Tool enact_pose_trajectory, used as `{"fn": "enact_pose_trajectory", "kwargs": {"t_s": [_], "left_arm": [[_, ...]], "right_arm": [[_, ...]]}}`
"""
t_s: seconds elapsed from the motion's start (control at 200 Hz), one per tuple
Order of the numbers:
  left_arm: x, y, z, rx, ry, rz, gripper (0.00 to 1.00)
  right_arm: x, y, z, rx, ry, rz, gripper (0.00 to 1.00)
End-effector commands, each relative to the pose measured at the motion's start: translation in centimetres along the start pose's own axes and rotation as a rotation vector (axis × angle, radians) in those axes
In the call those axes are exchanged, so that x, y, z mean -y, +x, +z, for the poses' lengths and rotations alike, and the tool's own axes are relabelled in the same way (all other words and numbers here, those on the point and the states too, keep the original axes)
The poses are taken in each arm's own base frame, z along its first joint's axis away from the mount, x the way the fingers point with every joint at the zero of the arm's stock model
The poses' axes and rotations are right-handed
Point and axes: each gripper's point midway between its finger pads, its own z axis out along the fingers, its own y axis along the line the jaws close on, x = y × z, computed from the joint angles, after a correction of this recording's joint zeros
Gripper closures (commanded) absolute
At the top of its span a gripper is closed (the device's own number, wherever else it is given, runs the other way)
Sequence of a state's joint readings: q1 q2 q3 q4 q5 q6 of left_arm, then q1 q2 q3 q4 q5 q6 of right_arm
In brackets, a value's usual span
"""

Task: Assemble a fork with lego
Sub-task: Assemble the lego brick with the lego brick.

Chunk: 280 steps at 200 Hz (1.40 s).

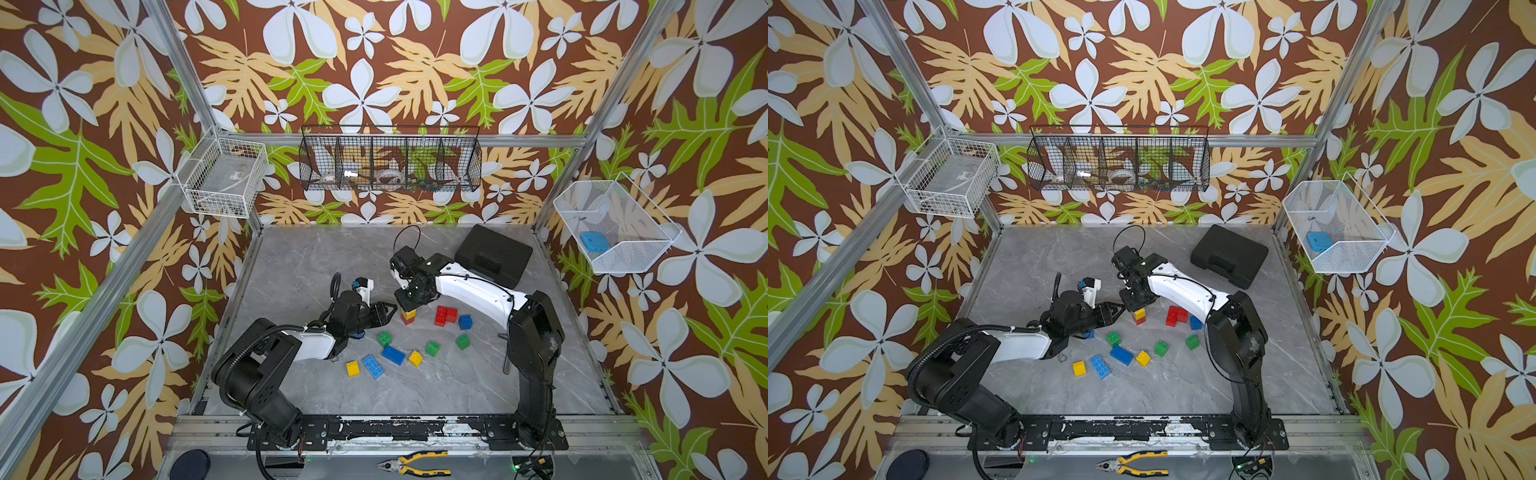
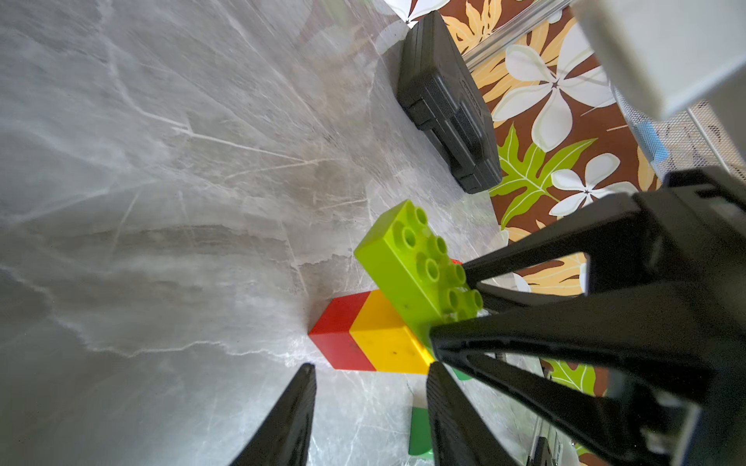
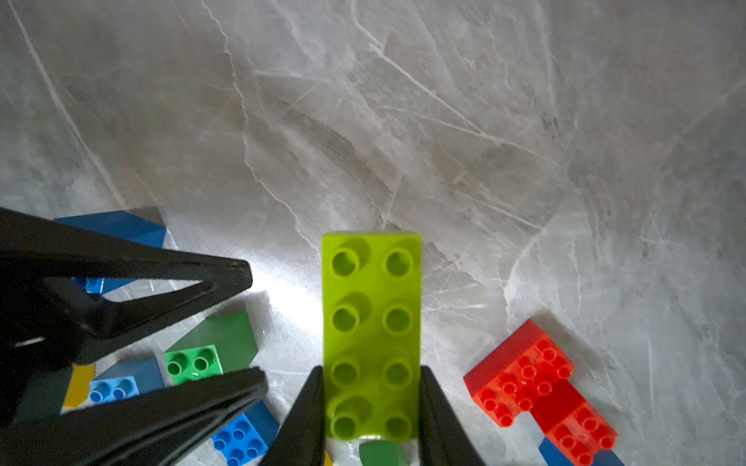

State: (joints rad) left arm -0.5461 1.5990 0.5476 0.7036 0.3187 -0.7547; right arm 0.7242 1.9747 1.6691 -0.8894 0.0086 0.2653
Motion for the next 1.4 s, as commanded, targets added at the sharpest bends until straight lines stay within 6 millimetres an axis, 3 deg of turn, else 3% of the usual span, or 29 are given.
{"fn": "enact_pose_trajectory", "kwargs": {"t_s": [0.0, 0.395, 0.951, 1.171, 1.396], "left_arm": [[0.1, -0.1, 0.0, 0.006, 0.001, 0.016, 0.53], [0.2, -0.1, -0.2, 0.008, 0.004, 0.017, 0.54], [0.3, -0.3, 0.0, 0.008, 0.004, 0.019, 0.55], [0.4, -0.4, 0.0, 0.009, 0.004, 0.022, 0.56], [0.4, -0.4, 0.0, 0.008, 0.002, 0.023, 0.56]], "right_arm": [[0.4, 0.9, 0.5, -0.038, 0.018, 0.008, 0.77], [0.4, 1.2, 0.7, -0.043, -0.002, 0.021, 0.78], [1.3, 3.4, 1.1, -0.091, -0.002, 0.006, 0.81], [-0.2, 4.5, 1.8, -0.123, -0.089, 0.006, 0.81], [0.6, 5.5, 2.6, -0.155, -0.043, 0.01, 0.81]]}}
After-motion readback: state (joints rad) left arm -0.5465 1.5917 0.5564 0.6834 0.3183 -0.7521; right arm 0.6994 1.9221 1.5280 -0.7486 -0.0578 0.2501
